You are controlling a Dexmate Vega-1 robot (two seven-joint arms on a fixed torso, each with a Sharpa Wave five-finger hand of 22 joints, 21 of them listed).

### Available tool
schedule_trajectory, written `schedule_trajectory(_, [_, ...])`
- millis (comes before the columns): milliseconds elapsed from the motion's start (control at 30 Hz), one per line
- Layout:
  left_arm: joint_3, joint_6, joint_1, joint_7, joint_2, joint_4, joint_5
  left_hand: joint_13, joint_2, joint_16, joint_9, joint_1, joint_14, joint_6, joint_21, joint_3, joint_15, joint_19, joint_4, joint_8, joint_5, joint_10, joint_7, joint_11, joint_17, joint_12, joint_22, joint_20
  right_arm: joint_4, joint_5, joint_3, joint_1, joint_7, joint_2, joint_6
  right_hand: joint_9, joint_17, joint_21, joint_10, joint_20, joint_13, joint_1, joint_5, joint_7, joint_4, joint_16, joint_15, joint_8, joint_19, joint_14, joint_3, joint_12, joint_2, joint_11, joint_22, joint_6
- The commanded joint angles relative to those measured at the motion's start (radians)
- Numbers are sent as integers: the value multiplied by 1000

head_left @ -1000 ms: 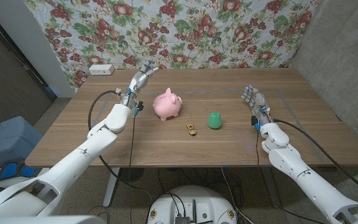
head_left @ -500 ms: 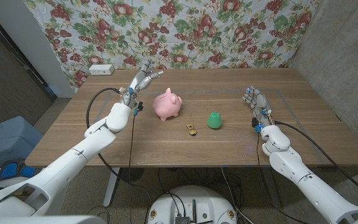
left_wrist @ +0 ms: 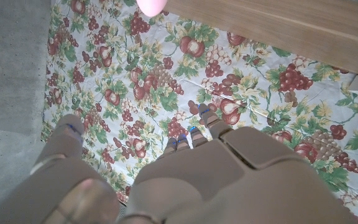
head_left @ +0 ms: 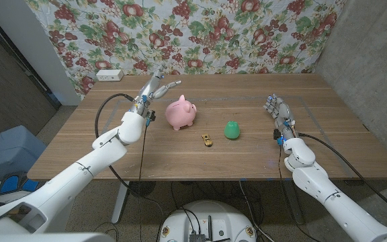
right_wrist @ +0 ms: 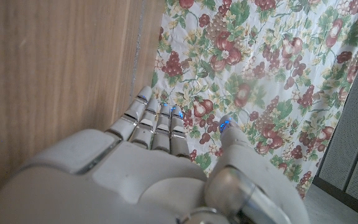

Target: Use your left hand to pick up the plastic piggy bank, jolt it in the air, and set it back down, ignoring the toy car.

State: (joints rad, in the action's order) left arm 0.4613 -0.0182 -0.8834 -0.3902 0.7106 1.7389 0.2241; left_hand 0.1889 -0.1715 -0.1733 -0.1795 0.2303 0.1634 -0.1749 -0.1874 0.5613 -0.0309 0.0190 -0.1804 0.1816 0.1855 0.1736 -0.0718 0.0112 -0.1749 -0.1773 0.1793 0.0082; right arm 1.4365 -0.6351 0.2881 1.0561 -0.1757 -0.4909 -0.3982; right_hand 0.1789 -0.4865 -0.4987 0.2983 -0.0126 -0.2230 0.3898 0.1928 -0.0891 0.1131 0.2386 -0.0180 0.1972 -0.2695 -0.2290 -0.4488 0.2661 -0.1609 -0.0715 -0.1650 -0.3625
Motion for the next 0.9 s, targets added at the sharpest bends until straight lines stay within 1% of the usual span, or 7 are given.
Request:
schedule_trajectory(33, [24,186,1,91,54,121,53,4,-2,5,-3,24,57,-200,8,-12,-7,-40,0,3,7,162,1,14,-4,2,2,11,27,1,-11,36,-6,-7,-15,4,1,4,10,-1,0,-5,9,-5,1,6,-5,-1,-12,-6,5,-1,-6,4,-3,-7])
schedule_trajectory(167, [31,215,1,105,68,146,65,5,-4,5,-4,29,72,-201,8,-18,-8,-54,1,8,8,173,8,21,-4,0,2,11,35,0,-16,48,-7,-8,-23,4,2,6,10,-1,0,-7,9,-4,1,6,-6,-1,-13,-6,6,-3,-5,3,-3,-7])
schedule_trajectory(233, [33,225,3,117,77,158,68,5,-5,4,-4,33,84,-198,5,-23,-11,-56,2,13,10,175,29,25,-4,-3,2,11,39,3,-17,53,-7,-10,-27,4,3,7,11,-2,0,-9,9,-5,0,6,-5,-1,-14,-5,7,-4,-5,1,-3,-7])
schedule_trajectory(333, [36,240,1,124,86,173,73,5,-6,1,-4,37,85,-187,2,-27,-8,-55,2,20,12,167,40,24,-4,-9,2,8,45,-2,-20,60,-7,-10,-28,4,4,9,12,-3,1,-10,9,-5,0,6,-7,-2,-15,-5,7,-5,-4,1,-3,-8])
schedule_trajectory(367, [36,244,-1,124,88,177,76,5,-6,-2,-5,40,84,-179,1,-30,-8,-54,2,25,14,159,39,15,-4,-14,2,7,46,1,-20,61,-6,-13,-29,4,5,10,12,-2,1,-10,9,-4,0,6,-6,-2,-14,-5,7,-5,-5,2,-3,-8])
schedule_trajectory(500, [36,265,-9,131,99,198,81,5,-8,-8,-5,47,74,-158,-5,-38,0,-45,2,35,18,132,34,7,-4,-25,2,8,49,-1,-23,69,-3,-12,-37,4,6,12,13,-3,1,-12,9,-6,0,6,-6,-2,-15,-6,8,-6,-4,1,-3,-8])
schedule_trajectory(900, [54,368,-6,179,120,250,106,6,-11,-9,-7,55,74,-174,-4,-49,-1,-50,2,31,24,140,50,16,-4,-21,1,17,66,17,-26,89,-14,-15,-49,4,9,18,16,-5,1,-15,9,-7,1,6,-8,-2,-18,-6,9,-10,-4,-2,-3,-10])
